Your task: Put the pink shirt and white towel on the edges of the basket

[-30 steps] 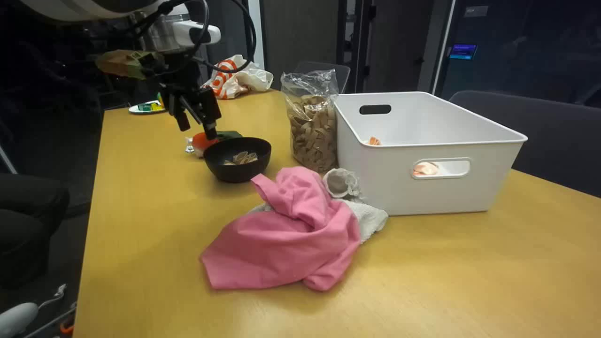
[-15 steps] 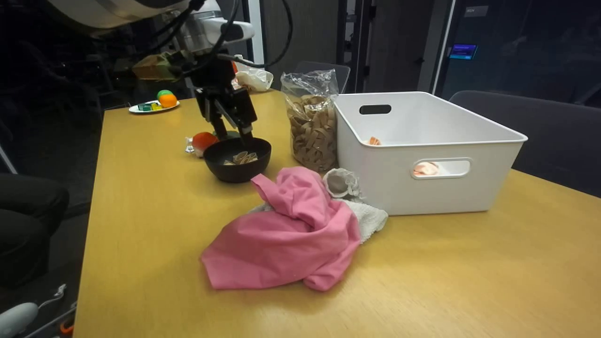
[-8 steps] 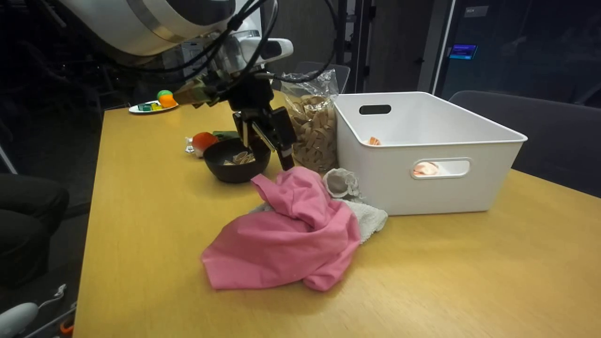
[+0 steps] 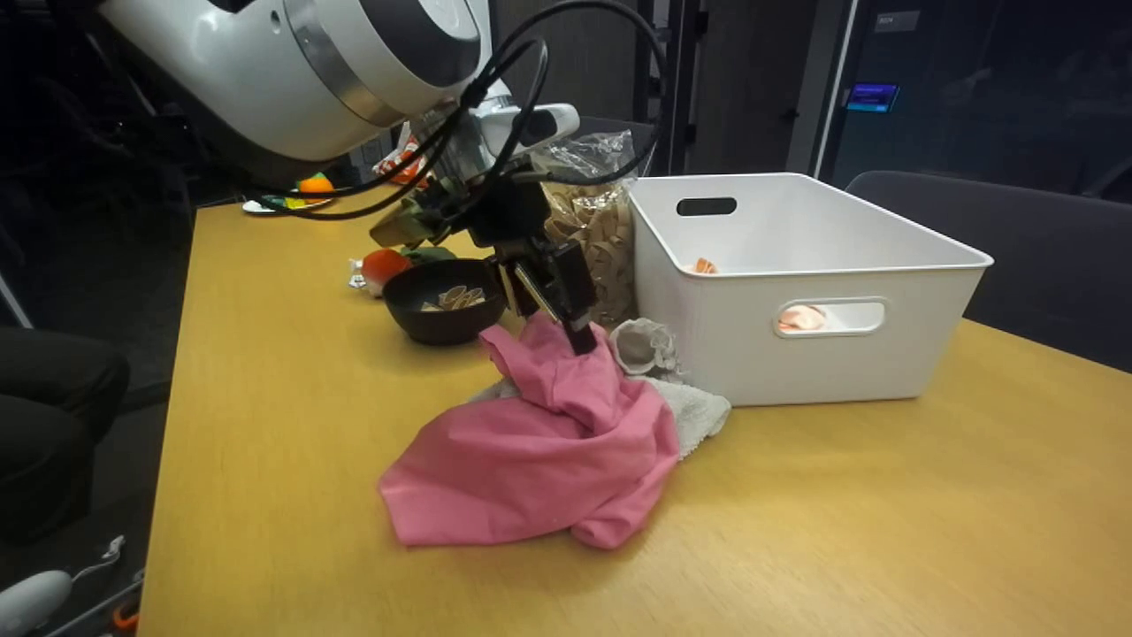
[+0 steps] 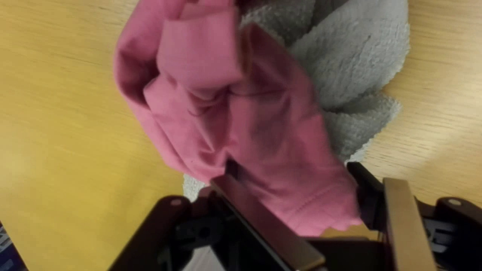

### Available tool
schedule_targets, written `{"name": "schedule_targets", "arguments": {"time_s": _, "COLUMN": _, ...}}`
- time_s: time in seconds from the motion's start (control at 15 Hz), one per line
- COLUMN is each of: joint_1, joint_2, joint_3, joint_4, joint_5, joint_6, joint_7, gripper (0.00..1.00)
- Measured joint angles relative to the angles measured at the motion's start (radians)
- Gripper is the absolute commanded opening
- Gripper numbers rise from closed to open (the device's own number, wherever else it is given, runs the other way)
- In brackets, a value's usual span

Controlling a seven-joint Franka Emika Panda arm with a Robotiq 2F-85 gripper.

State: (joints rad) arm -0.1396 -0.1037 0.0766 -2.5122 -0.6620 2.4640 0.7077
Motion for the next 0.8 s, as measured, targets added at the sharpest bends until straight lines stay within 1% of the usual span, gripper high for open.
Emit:
{"name": "schedule_targets", "arguments": {"time_s": 0.07, "joint_1": 0.001, "joint_2": 0.005, "joint_3": -0.004, "joint_4": 0.002, "joint_5": -0.003, "joint_6": 0.003, "joint_7": 0.011, "gripper": 0.35}}
{"name": "schedule_targets", "arguments": {"time_s": 0.13, "joint_1": 0.003, "joint_2": 0.009, "joint_3": -0.008, "joint_4": 0.004, "joint_5": -0.003, "joint_6": 0.007, "joint_7": 0.020, "gripper": 0.26}}
{"name": "schedule_targets", "arguments": {"time_s": 0.33, "joint_1": 0.008, "joint_2": 0.012, "joint_3": -0.016, "joint_4": 0.008, "joint_5": -0.003, "joint_6": 0.015, "joint_7": 0.040, "gripper": 0.07}}
{"name": "schedule_targets", "arguments": {"time_s": 0.53, "joint_1": 0.011, "joint_2": 0.012, "joint_3": -0.023, "joint_4": 0.013, "joint_5": 0.009, "joint_6": 0.018, "joint_7": 0.049, "gripper": 0.04}}
{"name": "schedule_targets", "arguments": {"time_s": 0.67, "joint_1": 0.011, "joint_2": 0.007, "joint_3": -0.030, "joint_4": 0.022, "joint_5": 0.008, "joint_6": 0.017, "joint_7": 0.069, "gripper": 0.08}}
{"name": "schedule_targets", "arguments": {"time_s": 0.8, "joint_1": 0.009, "joint_2": -0.011, "joint_3": -0.043, "joint_4": 0.034, "joint_5": -0.004, "joint_6": 0.011, "joint_7": 0.103, "gripper": 0.09}}
